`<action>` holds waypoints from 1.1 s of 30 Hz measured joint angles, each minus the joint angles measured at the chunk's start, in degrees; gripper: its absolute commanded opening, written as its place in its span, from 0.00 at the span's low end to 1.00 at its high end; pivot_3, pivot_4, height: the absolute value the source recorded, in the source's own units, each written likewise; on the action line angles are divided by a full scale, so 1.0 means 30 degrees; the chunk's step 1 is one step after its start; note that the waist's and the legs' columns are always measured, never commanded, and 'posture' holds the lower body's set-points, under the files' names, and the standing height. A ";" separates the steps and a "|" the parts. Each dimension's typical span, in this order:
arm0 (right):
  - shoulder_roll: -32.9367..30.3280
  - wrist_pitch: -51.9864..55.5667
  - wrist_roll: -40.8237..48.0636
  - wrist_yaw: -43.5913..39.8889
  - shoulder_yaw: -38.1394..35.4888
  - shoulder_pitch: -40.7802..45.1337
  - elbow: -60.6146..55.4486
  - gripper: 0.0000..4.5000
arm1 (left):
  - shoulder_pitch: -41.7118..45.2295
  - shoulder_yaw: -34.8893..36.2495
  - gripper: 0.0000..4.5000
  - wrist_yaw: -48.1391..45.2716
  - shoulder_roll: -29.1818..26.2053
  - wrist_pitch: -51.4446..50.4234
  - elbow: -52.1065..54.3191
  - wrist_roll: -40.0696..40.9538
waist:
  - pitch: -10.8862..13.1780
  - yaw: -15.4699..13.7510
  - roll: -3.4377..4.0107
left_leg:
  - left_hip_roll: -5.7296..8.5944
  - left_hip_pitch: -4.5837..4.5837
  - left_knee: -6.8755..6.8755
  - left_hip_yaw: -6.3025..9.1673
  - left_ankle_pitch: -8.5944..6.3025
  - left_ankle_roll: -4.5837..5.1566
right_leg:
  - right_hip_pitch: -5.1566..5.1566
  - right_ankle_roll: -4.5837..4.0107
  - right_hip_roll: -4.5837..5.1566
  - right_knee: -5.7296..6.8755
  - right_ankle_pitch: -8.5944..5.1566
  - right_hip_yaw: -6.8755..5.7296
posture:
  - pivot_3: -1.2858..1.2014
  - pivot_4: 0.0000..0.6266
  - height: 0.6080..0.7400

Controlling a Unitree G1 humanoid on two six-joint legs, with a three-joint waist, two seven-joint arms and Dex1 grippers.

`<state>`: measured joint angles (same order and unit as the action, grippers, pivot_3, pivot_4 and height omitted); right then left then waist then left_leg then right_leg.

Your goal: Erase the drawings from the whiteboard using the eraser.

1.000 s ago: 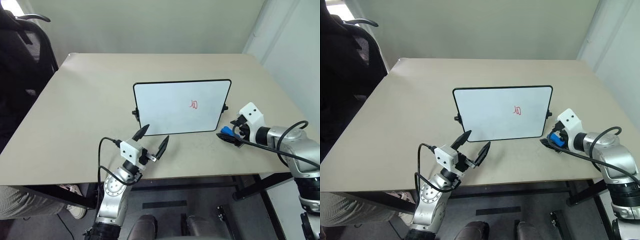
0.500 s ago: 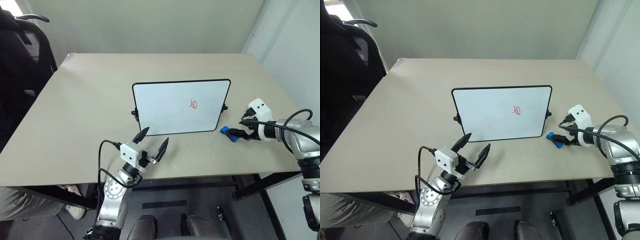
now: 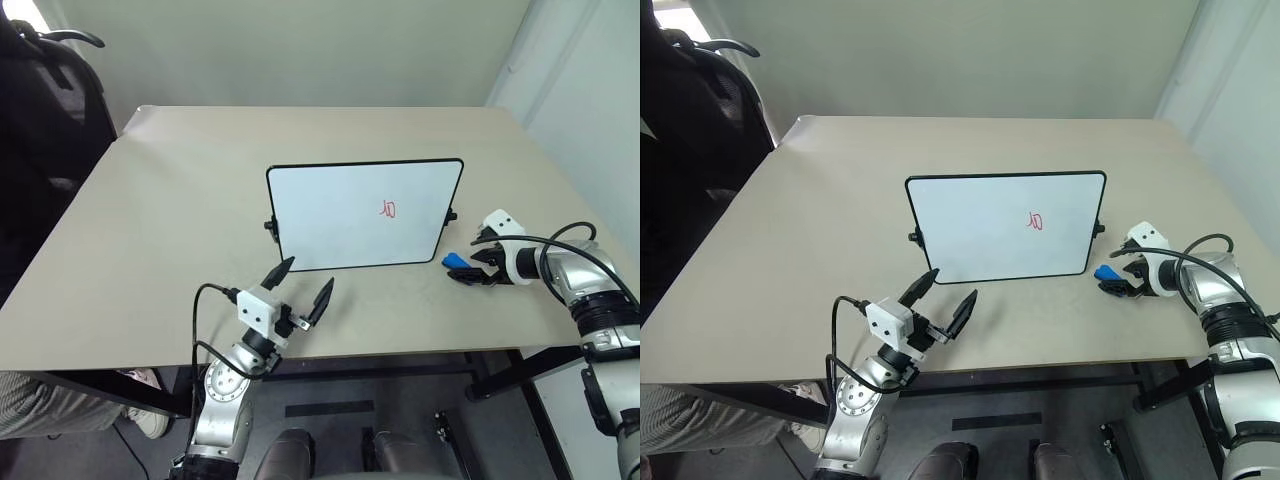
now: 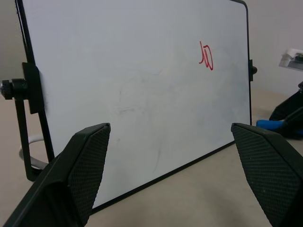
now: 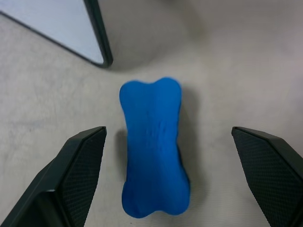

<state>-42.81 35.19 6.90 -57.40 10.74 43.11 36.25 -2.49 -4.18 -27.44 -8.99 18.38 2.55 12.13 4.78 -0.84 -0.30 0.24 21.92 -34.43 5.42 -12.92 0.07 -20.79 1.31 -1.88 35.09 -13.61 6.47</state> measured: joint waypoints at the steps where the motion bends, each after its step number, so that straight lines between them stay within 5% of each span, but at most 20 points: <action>1: 0.0006 -0.0114 -0.0107 -0.0059 0.0009 0.0008 0.0064 0.81 | -0.0002 0.0000 1.00 0.0000 -0.0025 0.0000 0.0006 0.0000 | 0.0000 0.0000 0.0000 | 0.0000 -0.0001 0.0000 0.0001 0.0000 -0.0001 | 0.0002 -0.0001 0.0000 0.0000 0.0001 -0.0001 | 0.52 0.24 1.00; 5: 0.0074 -0.0473 -0.0419 -0.0313 0.0007 0.0070 0.0354 0.52 | -0.0007 0.0000 1.00 -0.0006 -0.0136 0.0000 0.0011 0.0009 | 0.0000 0.0000 0.0000 | 0.0000 -0.0003 0.0000 -0.0001 -0.0001 -0.0001 | 0.0002 -0.0018 0.0000 -0.0002 0.0011 0.0000 | 0.52 0.24 1.00; 12: 0.0144 -0.0566 -0.0684 -0.0695 -0.0001 0.0099 0.0379 0.52 | 0.0035 0.0004 1.00 -0.0010 -0.0296 -0.0003 0.0011 0.0021 | 0.0000 0.0002 -0.0001 | -0.0002 -0.0006 -0.0001 0.0000 -0.0003 -0.0007 | -0.0001 -0.0035 0.0000 -0.0006 0.0020 -0.0002 | 0.52 0.24 1.00; 20: 0.0154 -0.0582 -0.0847 -0.0931 -0.0134 0.0193 0.0411 0.11 | 0.0162 -0.0005 1.00 0.0004 -0.0300 -0.0007 0.0010 0.0022 | 0.0001 0.0006 -0.0003 | -0.0003 -0.0009 -0.0001 0.0000 -0.0006 -0.0012 | 0.0000 -0.0041 0.0000 -0.0008 0.0023 -0.0002 | 0.52 0.24 1.00; 25: 0.0061 -0.0402 -0.0842 -0.0937 -0.0249 -0.0032 -0.0072 0.11 | 0.0257 -0.0018 1.00 -0.0002 -0.0298 -0.0017 0.0009 0.0022 | 0.0003 0.0004 0.0000 | -0.0003 -0.0007 -0.0001 0.0000 -0.0005 -0.0013 | -0.0007 -0.0046 0.0000 -0.0005 0.0025 -0.0004 | 0.52 0.24 1.00; 33: -0.0941 0.0600 0.0029 -0.1018 -0.1154 -0.4259 -0.7867 0.11 | 0.0285 -0.0039 1.00 -0.0053 -0.0323 -0.0165 0.0036 0.0083 | 0.0004 -0.0035 0.0003 | -0.0002 -0.0003 0.0000 -0.0003 -0.0041 -0.0052 | 0.0013 -0.0023 -0.0002 -0.0030 -0.0020 -0.0013 | 0.52 0.24 1.00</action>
<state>-45.64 36.99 6.99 -60.45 7.27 30.33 12.65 -1.64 -4.29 -27.60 -9.96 17.88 2.66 12.38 4.79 -0.95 -0.29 0.24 21.91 -34.43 5.41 -13.05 -0.09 -20.76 1.24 -1.89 35.00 -13.67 6.43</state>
